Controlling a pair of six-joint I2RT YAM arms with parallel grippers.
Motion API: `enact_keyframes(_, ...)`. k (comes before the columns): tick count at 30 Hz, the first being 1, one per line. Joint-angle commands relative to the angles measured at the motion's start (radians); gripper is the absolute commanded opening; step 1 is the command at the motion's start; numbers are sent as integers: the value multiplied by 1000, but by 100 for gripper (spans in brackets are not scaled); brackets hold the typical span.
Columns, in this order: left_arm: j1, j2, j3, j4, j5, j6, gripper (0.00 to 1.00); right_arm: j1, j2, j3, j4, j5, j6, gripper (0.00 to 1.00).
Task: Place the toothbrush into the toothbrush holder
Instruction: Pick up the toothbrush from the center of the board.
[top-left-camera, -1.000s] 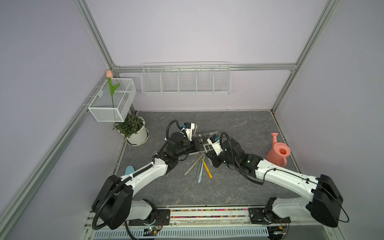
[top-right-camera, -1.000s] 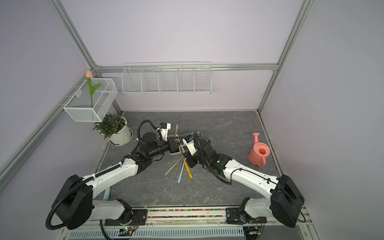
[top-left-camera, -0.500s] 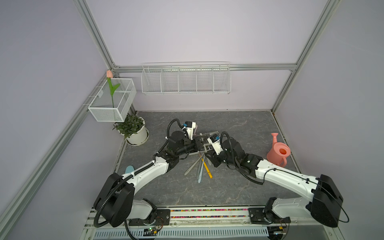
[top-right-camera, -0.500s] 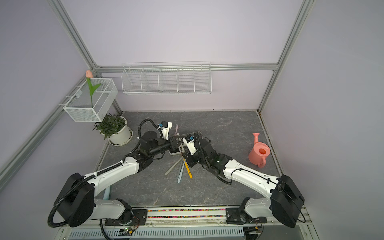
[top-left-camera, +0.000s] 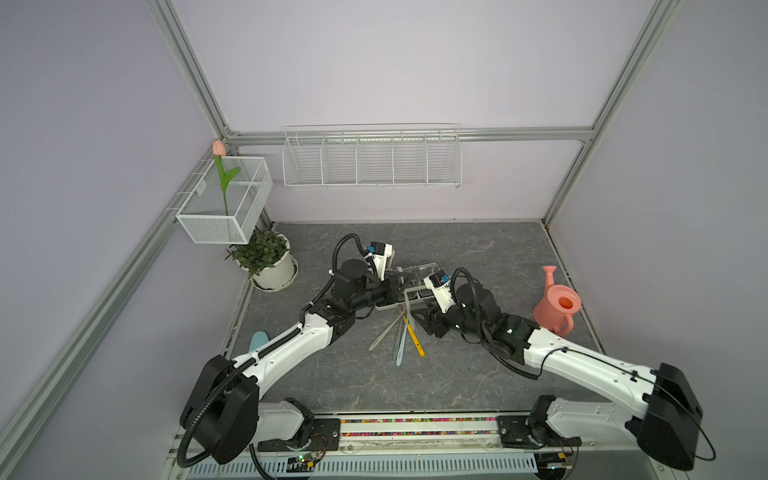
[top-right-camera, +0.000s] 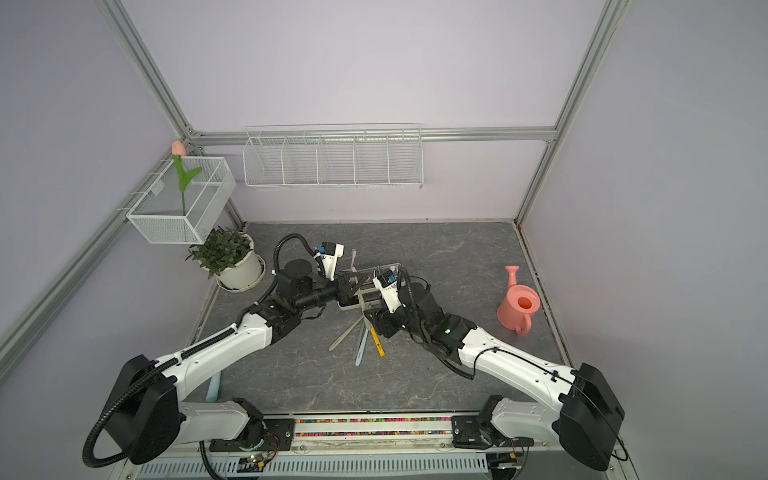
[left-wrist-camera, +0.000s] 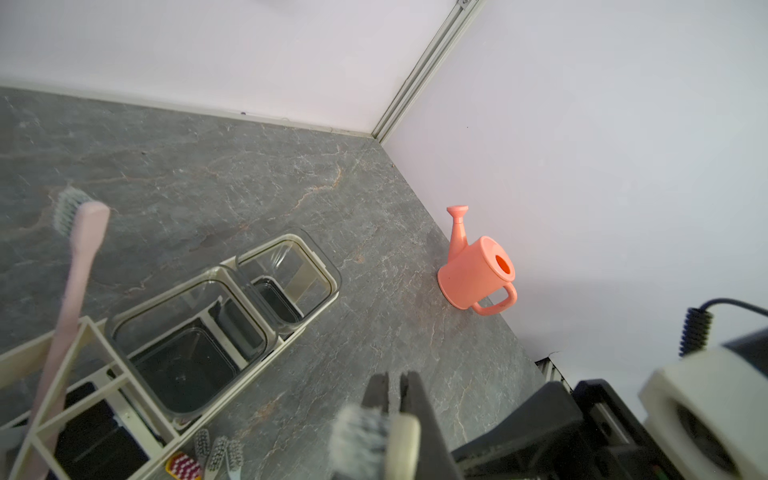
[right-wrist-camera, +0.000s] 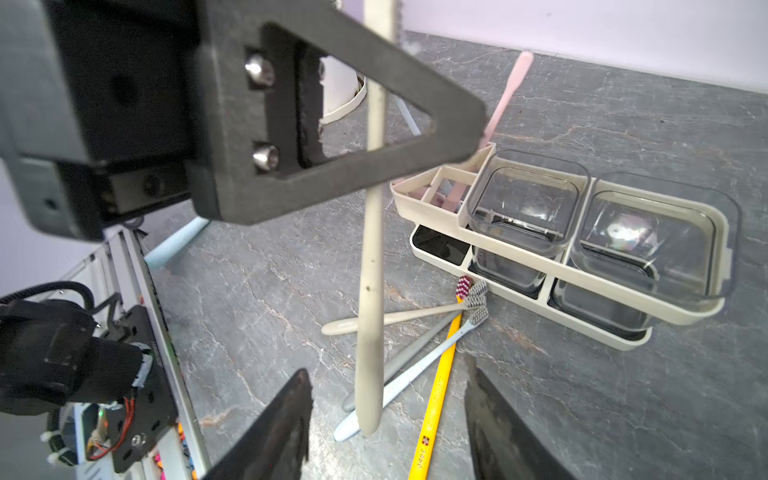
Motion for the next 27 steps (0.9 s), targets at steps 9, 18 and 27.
enact_keyframes(9, -1, -124, 77, -164, -108, 162, 0, -35, -167, -97, -41, 39, -12, 70)
enact_keyframes(18, -2, -100, 109, -124, 76, 36, 0, -37, -80, -19, 109, -241, -81, 73)
enact_keyframes(27, -13, -104, 118, -96, 206, 40, 0, -37, 54, 69, 175, -333, -107, 70)
